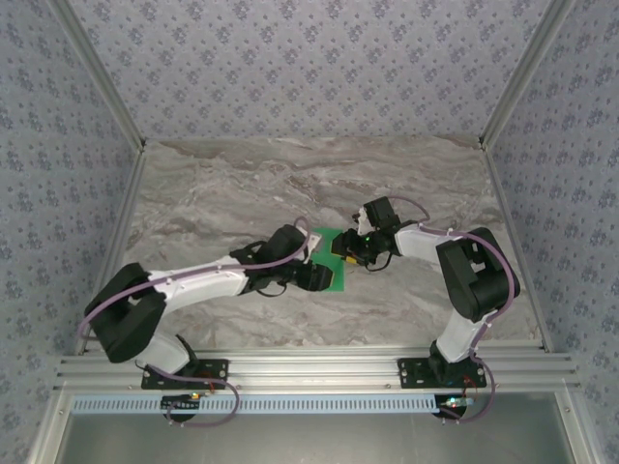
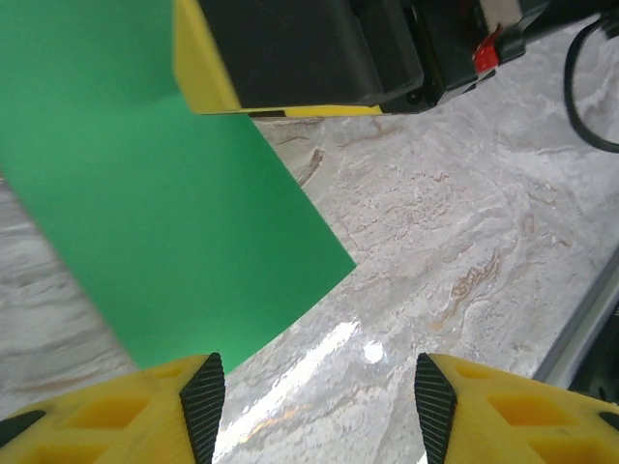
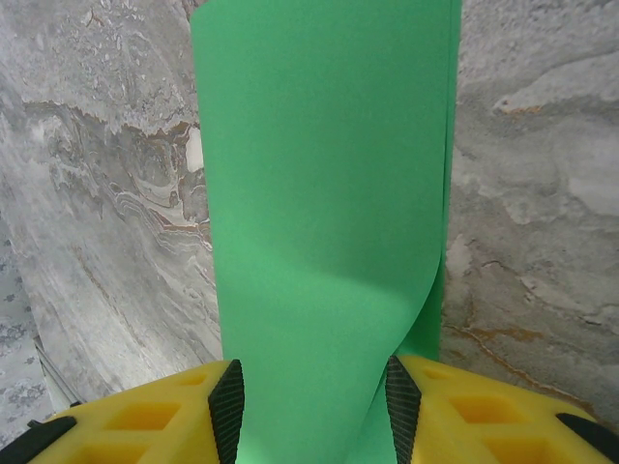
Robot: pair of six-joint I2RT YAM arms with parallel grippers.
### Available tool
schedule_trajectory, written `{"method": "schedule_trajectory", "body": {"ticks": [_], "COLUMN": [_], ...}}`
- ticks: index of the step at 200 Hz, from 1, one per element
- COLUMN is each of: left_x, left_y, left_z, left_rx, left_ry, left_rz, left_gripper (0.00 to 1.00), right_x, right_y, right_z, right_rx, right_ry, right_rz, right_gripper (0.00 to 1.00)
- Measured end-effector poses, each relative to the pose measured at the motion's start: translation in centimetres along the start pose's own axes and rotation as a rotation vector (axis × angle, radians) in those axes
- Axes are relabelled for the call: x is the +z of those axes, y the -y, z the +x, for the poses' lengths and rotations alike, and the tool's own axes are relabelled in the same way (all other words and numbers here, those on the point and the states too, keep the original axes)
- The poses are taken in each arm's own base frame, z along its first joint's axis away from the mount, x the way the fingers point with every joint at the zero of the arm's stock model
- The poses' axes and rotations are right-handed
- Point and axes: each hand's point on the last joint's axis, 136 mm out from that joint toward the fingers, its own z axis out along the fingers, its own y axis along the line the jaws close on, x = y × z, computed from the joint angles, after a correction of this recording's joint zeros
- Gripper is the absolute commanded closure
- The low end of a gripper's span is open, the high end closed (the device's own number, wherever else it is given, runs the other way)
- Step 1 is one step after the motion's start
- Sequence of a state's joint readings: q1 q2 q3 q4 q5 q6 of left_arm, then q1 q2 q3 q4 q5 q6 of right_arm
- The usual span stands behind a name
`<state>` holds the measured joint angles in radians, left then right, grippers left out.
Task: Fold a paper plane with a square sheet of paper (fold left side to right side)
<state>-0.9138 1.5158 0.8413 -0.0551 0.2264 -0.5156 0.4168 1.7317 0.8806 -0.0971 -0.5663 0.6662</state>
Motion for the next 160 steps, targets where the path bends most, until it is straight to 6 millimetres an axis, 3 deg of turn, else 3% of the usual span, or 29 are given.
{"method": "schedule_trajectory", "body": {"ticks": [46, 99, 121, 160], "left_x": [2.2, 4.2, 4.7, 4.7], "left_y": [1.1, -0.2, -0.8, -0.9], "left_z": [-0.8, -0.7, -0.4, -0.8], "left_rx": [0.035, 0.039, 0.038, 0.038], "left_ry": [-0.009, -0.026, -0.037, -0.027], "left_rz": [-0.029, -0.115, -0.142, -0.16], "left_gripper": [0.42, 0.47, 0.54, 0.75], "right_x": [0.0, 0.0, 0.0, 0.0], "right_y": [0.0, -0.1, -0.1, -0.1], "right_z": [0.0, 0.0, 0.0, 0.1], "right_rx": [0.0, -0.001, 0.0, 0.0], "right_ry": [0.0, -0.002, -0.002, -0.003], "right_rz": [0.0, -0.003, -0.003, -0.003], "right_gripper": [0.53, 0.53, 0.53, 0.53]}}
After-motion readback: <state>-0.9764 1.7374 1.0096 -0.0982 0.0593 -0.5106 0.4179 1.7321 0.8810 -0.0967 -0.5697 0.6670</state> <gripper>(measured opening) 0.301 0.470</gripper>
